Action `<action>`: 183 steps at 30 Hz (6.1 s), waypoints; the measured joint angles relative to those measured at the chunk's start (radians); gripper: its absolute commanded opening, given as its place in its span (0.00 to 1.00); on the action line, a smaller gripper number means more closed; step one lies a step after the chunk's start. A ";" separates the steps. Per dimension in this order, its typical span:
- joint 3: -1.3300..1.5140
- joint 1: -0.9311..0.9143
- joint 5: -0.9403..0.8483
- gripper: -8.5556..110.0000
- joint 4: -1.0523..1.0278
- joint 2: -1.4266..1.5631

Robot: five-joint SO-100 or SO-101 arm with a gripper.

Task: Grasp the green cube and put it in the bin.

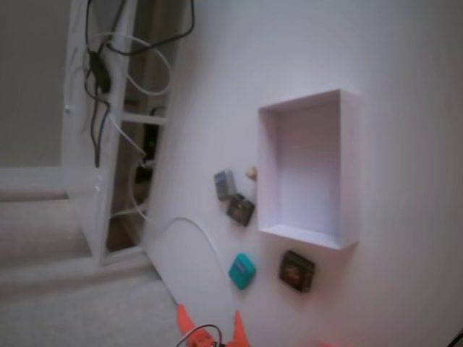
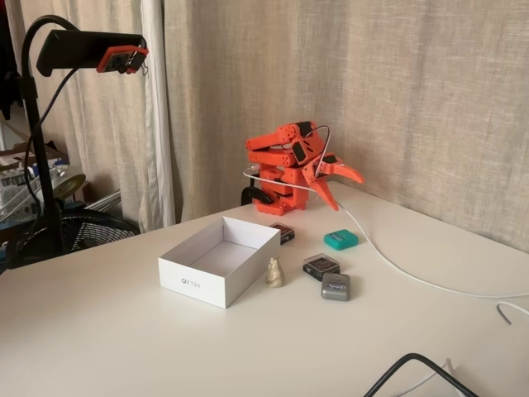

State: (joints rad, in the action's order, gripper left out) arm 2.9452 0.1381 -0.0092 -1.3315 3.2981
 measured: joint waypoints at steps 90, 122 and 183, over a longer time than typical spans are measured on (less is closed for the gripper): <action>-0.956 -0.187 0.143 0.48 -0.252 -1.289; -0.854 -0.196 0.146 0.48 -0.094 -1.489; -0.796 -0.193 0.152 0.30 0.158 -1.713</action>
State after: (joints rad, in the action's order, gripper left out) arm 2.1491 -0.0552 0.1427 -1.1735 1.5846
